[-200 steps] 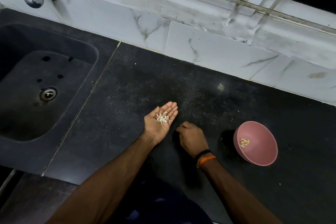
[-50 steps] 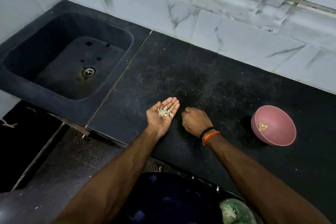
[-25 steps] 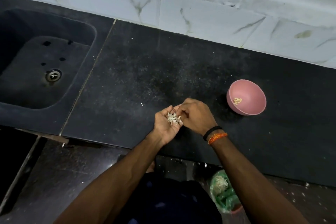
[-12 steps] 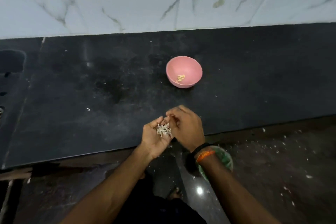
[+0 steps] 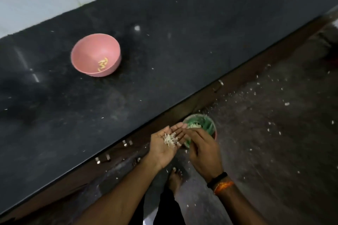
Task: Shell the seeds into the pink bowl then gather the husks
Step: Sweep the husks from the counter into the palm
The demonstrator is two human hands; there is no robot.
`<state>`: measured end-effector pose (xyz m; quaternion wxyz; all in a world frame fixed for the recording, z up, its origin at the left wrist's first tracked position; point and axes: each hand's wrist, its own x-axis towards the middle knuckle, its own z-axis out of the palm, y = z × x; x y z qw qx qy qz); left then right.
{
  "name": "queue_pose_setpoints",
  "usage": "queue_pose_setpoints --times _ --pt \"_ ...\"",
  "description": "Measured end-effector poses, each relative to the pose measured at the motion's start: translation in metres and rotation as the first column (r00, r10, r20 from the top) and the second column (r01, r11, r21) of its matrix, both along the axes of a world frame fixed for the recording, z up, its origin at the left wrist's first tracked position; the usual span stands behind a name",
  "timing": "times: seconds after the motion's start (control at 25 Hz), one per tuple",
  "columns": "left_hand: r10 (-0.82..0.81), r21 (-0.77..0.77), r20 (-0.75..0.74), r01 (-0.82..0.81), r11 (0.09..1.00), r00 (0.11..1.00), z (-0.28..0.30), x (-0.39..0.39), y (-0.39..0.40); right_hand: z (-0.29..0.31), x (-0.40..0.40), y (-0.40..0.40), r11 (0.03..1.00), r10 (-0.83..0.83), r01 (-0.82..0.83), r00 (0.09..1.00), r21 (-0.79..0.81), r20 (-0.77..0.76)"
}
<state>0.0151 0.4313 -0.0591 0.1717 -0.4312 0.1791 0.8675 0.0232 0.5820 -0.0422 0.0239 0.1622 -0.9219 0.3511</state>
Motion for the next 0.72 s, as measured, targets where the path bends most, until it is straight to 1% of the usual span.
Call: queue_pose_setpoints --times 0.08,0.16,0.24,0.28,0.4,0.48,0.6,0.68,0.72 --pt "-0.053 -0.028 0.06 0.055 0.998 0.997 -0.042 -0.02 0.023 -0.038 0.0 0.028 0.996 -0.083 0.082 0.996 0.024 0.035" --pt "-0.086 -0.04 0.084 0.09 0.995 0.993 -0.082 -0.037 0.041 -0.074 0.001 0.047 0.989 -0.141 0.139 0.989 0.041 0.051" --pt "-0.14 -0.05 0.104 0.146 0.988 0.985 -0.132 -0.051 0.063 -0.12 0.005 0.061 0.985 -0.166 0.162 0.984 0.06 0.071" --pt "-0.156 -0.051 0.117 0.163 0.985 0.981 -0.155 -0.056 0.071 -0.141 0.006 0.065 0.986 -0.153 0.147 0.985 0.072 0.079" --pt "-0.232 -0.105 0.176 0.253 0.962 0.957 -0.225 -0.069 0.094 -0.206 0.008 0.071 0.991 -0.031 0.014 0.991 0.13 0.133" --pt "-0.27 -0.13 0.204 0.3 0.945 0.941 -0.259 -0.075 0.103 -0.245 0.004 0.073 0.978 0.056 -0.09 0.982 0.189 0.181" --pt "-0.26 -0.135 0.278 0.305 0.943 0.925 -0.303 -0.077 0.112 -0.313 -0.007 0.079 0.941 0.148 -0.23 0.939 0.248 0.311" --pt "-0.259 -0.102 0.274 0.295 0.95 0.926 -0.329 -0.079 0.111 -0.35 -0.018 0.082 0.91 0.188 -0.299 0.915 0.288 0.356" --pt "-0.271 -0.1 0.264 0.306 0.947 0.926 -0.34 -0.081 0.11 -0.365 -0.024 0.084 0.898 0.183 -0.312 0.906 0.31 0.381"
